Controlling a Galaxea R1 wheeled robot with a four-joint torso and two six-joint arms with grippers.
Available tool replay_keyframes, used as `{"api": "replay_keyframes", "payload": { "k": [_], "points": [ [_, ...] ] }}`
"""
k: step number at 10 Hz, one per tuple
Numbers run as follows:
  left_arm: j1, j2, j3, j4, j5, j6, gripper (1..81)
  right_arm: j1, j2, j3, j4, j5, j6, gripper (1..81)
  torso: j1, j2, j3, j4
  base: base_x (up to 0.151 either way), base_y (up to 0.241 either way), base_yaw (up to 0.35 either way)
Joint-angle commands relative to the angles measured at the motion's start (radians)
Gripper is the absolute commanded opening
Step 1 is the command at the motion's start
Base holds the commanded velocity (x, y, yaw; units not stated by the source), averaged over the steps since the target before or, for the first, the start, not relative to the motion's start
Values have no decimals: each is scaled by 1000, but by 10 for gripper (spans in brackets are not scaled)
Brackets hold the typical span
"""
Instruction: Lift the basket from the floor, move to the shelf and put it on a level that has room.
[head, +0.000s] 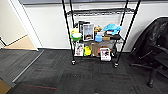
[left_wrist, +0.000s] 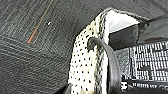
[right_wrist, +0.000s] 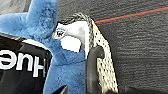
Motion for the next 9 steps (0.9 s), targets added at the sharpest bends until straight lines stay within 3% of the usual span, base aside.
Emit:
{"api": "replay_keyframes", "payload": {
  "k": [1,2,5,9],
  "points": [
    [-66,5,-1,1,33,0,811,103,8,4,9,-34,19,811,0,1,-71,0,0,0,0],
    [-66,11,-1,1,33,0,811,105,17,-2,9,-34,22,811,3,-7,-16,0,0,0,0],
    [-76,46,-42,6,7,0,811,99,36,-39,13,-34,24,811,7,-9,-47,0,0,0,0],
    [-103,48,-57,9,9,0,811,99,37,-51,27,-31,24,811,7,-10,-46,0,0,0,0]
  ]
}}
